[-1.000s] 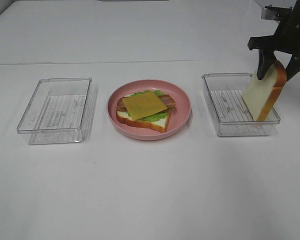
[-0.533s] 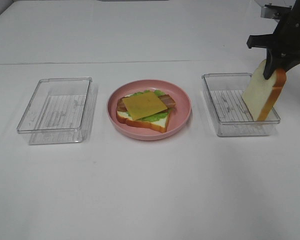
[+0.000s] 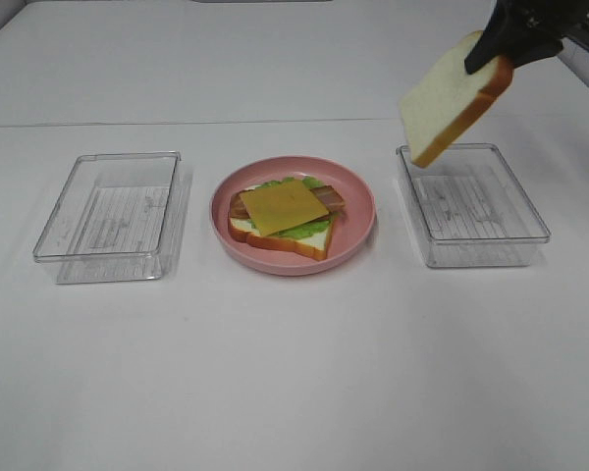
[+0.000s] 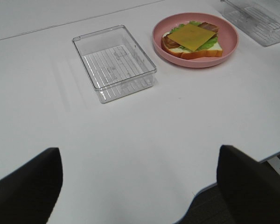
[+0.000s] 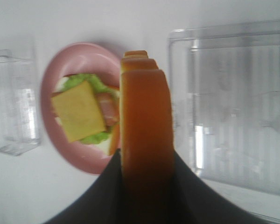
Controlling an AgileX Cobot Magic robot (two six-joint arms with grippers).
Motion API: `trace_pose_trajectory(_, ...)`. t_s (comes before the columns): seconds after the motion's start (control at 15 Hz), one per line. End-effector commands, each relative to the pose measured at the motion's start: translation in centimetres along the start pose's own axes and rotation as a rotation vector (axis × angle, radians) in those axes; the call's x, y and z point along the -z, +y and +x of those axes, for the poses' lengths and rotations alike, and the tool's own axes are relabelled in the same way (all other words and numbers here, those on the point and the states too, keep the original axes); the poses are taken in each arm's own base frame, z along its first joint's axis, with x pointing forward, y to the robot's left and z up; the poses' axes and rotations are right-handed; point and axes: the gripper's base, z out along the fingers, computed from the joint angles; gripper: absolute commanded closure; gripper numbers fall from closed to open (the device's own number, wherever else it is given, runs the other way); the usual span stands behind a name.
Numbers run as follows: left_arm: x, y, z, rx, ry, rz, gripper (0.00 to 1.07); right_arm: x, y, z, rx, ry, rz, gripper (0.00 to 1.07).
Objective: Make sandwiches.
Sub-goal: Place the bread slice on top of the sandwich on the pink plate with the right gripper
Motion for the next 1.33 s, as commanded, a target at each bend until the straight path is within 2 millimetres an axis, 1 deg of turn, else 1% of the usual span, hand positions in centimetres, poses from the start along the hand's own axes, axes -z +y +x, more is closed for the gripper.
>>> trace_pose_trajectory(0.07, 0.2, 0.0, 0.2, -0.002, -0.023, 0.001, 0.22, -0.8, 1.0, 0.6, -0.010, 0.011, -0.152, 1.07)
trace_pose_trajectory(0.13, 0.2, 0.0, 0.2, -0.002, -0.023, 0.001, 0.22, -2.3, 1.3, 1.3, -0.027, 0.022, -0.229, 1.07)
trace_pose_trajectory(0.2, 0.2, 0.0, 0.2, -0.002, -0.023, 0.001, 0.22, -3.1, 1.7, 1.8, -0.026, 0.027, -0.254, 1.07)
trace_pose_trajectory(0.4, 0.2, 0.0, 0.2, -0.002, -0.023, 0.001, 0.22, -7.7, 3.7, 4.1, -0.091, -0.005, -0.334, 1.07)
trace_pose_trajectory(0.53, 0.2, 0.0, 0.2, -0.002, -0.023, 0.001, 0.22, -10.1, 4.9, 5.4, -0.137, -0.053, -0.338, 1.07)
trace_pose_trajectory(0.67, 0.2, 0.0, 0.2, -0.002, -0.023, 0.001, 0.22, -12.1, 6.0, 6.5, -0.167, -0.091, -0.313, 1.07)
trace_pose_trajectory(0.73, 0.2, 0.0, 0.2, -0.002, -0.023, 0.001, 0.22, -12.8, 6.5, 6.6, -0.177, -0.101, -0.307, 1.07)
trace_pose_trajectory(0.93, 0.2, 0.0, 0.2, -0.002, -0.023, 0.001, 0.22, -15.3, 5.5, 6.8, -0.281, -0.084, -0.317, 1.07)
trace_pose_trajectory(1.07, 0.2, 0.0, 0.2, -0.002, -0.023, 0.001, 0.22, -16.6, 4.8, 7.1, -0.304, -0.056, -0.306, 1.07)
trace_pose_trajectory(1.33, 0.2, 0.0, 0.2, -0.002, -0.023, 0.001, 0.22, -18.2, 3.9, 7.6, -0.338, -0.030, -0.280, 1.07)
